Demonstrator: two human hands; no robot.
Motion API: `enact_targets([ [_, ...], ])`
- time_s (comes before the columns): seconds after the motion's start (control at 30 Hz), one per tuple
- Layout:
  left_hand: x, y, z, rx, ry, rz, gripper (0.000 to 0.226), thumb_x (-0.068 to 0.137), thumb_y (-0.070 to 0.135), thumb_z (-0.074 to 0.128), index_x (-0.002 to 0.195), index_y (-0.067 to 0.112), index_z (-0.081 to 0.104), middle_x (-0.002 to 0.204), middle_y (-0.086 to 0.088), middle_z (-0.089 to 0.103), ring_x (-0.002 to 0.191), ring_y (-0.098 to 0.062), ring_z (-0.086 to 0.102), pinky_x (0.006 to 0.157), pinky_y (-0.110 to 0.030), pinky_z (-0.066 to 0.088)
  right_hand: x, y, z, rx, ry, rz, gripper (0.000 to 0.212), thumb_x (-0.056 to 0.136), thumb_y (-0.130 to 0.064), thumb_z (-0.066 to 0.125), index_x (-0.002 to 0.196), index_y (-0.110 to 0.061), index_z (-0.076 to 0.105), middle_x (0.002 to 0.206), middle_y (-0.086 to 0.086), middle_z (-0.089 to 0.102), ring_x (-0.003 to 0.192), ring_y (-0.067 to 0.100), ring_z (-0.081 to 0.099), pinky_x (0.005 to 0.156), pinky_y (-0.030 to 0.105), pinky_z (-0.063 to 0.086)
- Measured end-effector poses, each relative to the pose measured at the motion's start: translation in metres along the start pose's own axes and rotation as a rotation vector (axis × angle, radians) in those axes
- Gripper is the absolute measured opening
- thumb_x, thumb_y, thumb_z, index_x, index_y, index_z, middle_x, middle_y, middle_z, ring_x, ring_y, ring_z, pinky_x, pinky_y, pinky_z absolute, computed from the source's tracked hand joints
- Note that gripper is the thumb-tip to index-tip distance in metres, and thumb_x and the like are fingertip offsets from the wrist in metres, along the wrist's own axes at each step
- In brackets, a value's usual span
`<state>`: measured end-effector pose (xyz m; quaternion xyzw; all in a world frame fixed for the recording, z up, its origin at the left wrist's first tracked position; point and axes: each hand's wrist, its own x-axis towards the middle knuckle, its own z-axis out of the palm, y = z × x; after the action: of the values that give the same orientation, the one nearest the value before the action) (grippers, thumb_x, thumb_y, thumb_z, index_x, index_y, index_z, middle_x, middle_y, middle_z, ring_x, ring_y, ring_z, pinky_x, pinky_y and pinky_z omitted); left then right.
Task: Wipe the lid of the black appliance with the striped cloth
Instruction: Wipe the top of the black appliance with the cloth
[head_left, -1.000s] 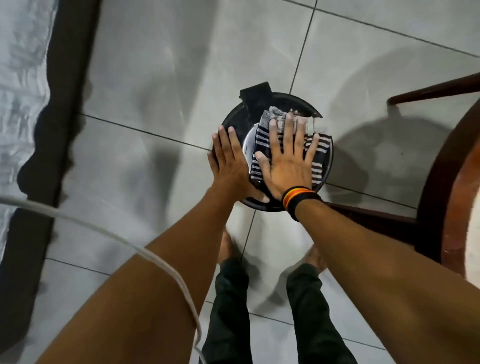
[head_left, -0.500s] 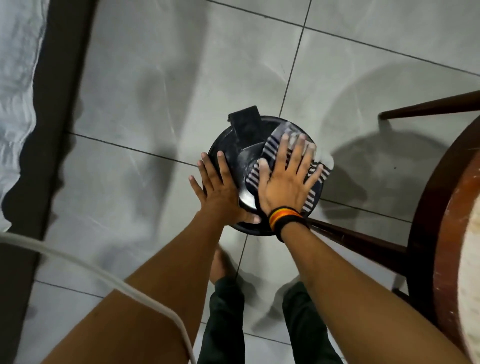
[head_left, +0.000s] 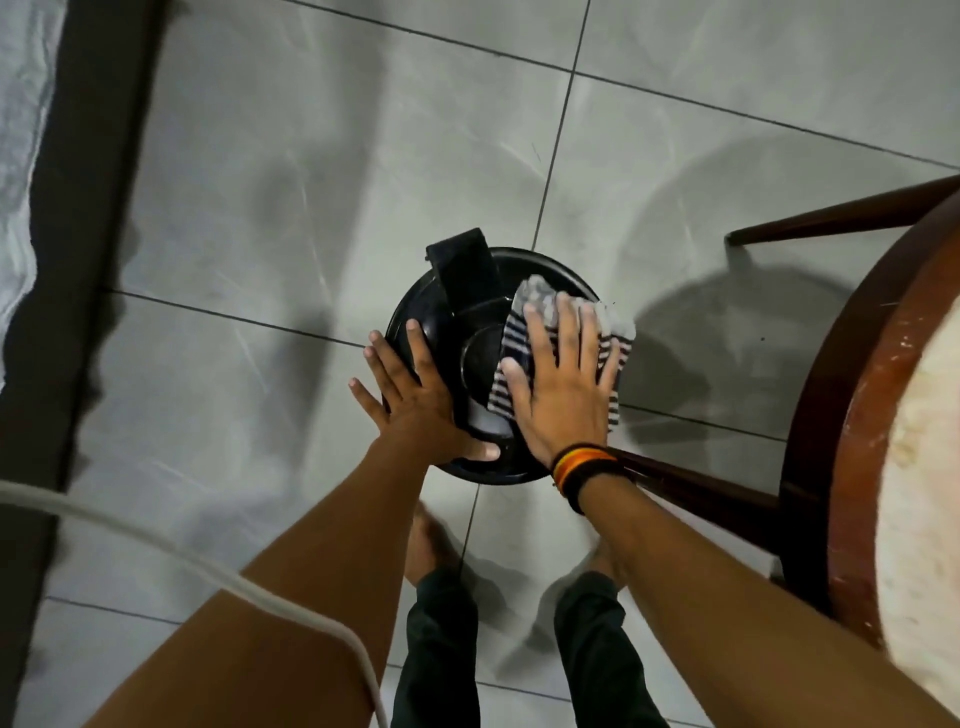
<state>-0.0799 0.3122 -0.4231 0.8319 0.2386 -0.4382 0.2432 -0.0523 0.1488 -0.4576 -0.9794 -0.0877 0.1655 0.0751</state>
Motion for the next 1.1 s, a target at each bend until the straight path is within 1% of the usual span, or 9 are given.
enact_targets([
  [0.1, 0.004, -0.002, 0.002, -0.001, -0.001, -0.016, 0.177, 0.052, 0.065, 0.094, 0.15, 0.021, -0.047, 0.153, -0.024, -0.055, 0.146, -0.043, -0.047, 0.121, -0.069, -0.017, 0.05, -0.031, -0.01, 0.104, -0.061, 0.087, 0.064, 0.103, -0.057, 0.028, 0.162, -0.033, 0.018, 0.173, 0.002, 0.012, 0.16, 0.031, 0.004, 0.123, 0.068, -0.002],
  [0.17, 0.005, 0.0, 0.003, 0.002, 0.004, -0.04, 0.179, 0.048, 0.065, 0.095, 0.15, 0.022, -0.047, 0.153, -0.024, -0.055, 0.146, -0.042, -0.047, 0.121, -0.068, -0.019, 0.096, -0.045, -0.022, 0.155, -0.157, 0.045, 0.061, 0.104, -0.056, 0.026, 0.16, -0.031, 0.025, 0.172, 0.0, 0.015, 0.16, 0.029, 0.003, 0.121, 0.069, -0.005],
  [0.27, 0.004, 0.002, 0.002, -0.001, -0.002, -0.068, 0.18, 0.048, 0.066, 0.095, 0.149, 0.023, -0.048, 0.152, -0.024, -0.055, 0.146, -0.041, -0.048, 0.122, -0.067, -0.019, 0.127, -0.041, -0.032, 0.149, -0.277, -0.051, 0.059, 0.106, -0.053, 0.027, 0.159, -0.028, 0.027, 0.172, -0.002, 0.016, 0.16, 0.027, 0.002, 0.123, 0.068, 0.002],
  [0.4, 0.0, 0.001, 0.004, -0.013, 0.006, -0.043, 0.179, 0.049, 0.067, 0.094, 0.15, 0.02, -0.046, 0.152, -0.026, -0.054, 0.146, -0.043, -0.047, 0.122, -0.068, -0.018, 0.07, -0.02, -0.031, 0.084, -0.182, -0.126, 0.061, 0.107, -0.052, 0.025, 0.163, -0.033, 0.012, 0.174, -0.001, 0.0, 0.16, 0.027, -0.006, 0.126, 0.064, -0.001],
  [0.53, 0.001, 0.001, 0.005, -0.015, 0.047, -0.029, 0.178, 0.048, 0.067, 0.093, 0.154, 0.019, -0.042, 0.155, -0.027, -0.05, 0.149, -0.044, -0.043, 0.122, -0.068, -0.017, 0.019, -0.011, -0.023, -0.039, -0.162, -0.252, 0.064, 0.106, -0.048, 0.028, 0.163, -0.036, 0.002, 0.173, 0.003, -0.009, 0.16, 0.031, -0.01, 0.123, 0.07, 0.001],
  [0.73, 0.01, -0.002, 0.01, 0.027, 0.06, -0.057, 0.182, 0.043, 0.071, 0.093, 0.146, 0.024, -0.049, 0.151, -0.025, -0.054, 0.148, -0.042, -0.044, 0.122, -0.066, -0.02, 0.101, -0.069, -0.018, 0.149, -0.17, -0.024, 0.058, 0.108, -0.046, 0.025, 0.163, -0.036, 0.008, 0.174, -0.001, -0.001, 0.16, 0.028, -0.008, 0.122, 0.069, -0.006],
  [0.87, 0.007, 0.0, 0.006, 0.038, 0.021, -0.084, 0.181, 0.045, 0.07, 0.092, 0.146, 0.022, -0.05, 0.15, -0.024, -0.057, 0.146, -0.041, -0.048, 0.122, -0.065, -0.021, 0.101, -0.086, -0.018, -0.071, -0.182, -0.38, 0.053, 0.109, -0.041, 0.025, 0.161, -0.034, 0.02, 0.174, -0.003, 0.003, 0.16, 0.027, -0.006, 0.123, 0.07, -0.002],
  [0.97, 0.002, 0.002, 0.002, 0.012, -0.001, -0.051, 0.176, 0.052, 0.066, 0.092, 0.149, 0.02, -0.047, 0.151, -0.025, -0.056, 0.145, -0.042, -0.049, 0.12, -0.066, -0.022, 0.062, -0.051, -0.02, -0.113, -0.16, -0.519, 0.055, 0.109, -0.044, 0.024, 0.162, -0.035, 0.015, 0.174, -0.003, 0.002, 0.161, 0.025, -0.004, 0.125, 0.065, 0.0],
  [1.1, -0.005, 0.003, -0.002, -0.015, 0.001, -0.025, 0.171, 0.058, 0.061, 0.093, 0.152, 0.017, -0.044, 0.152, -0.027, -0.054, 0.145, -0.044, -0.047, 0.121, -0.066, -0.021, 0.038, -0.016, -0.02, -0.008, -0.149, -0.191, 0.06, 0.108, -0.047, 0.026, 0.163, -0.036, 0.005, 0.174, -0.003, -0.001, 0.161, 0.025, -0.004, 0.125, 0.065, 0.002],
])
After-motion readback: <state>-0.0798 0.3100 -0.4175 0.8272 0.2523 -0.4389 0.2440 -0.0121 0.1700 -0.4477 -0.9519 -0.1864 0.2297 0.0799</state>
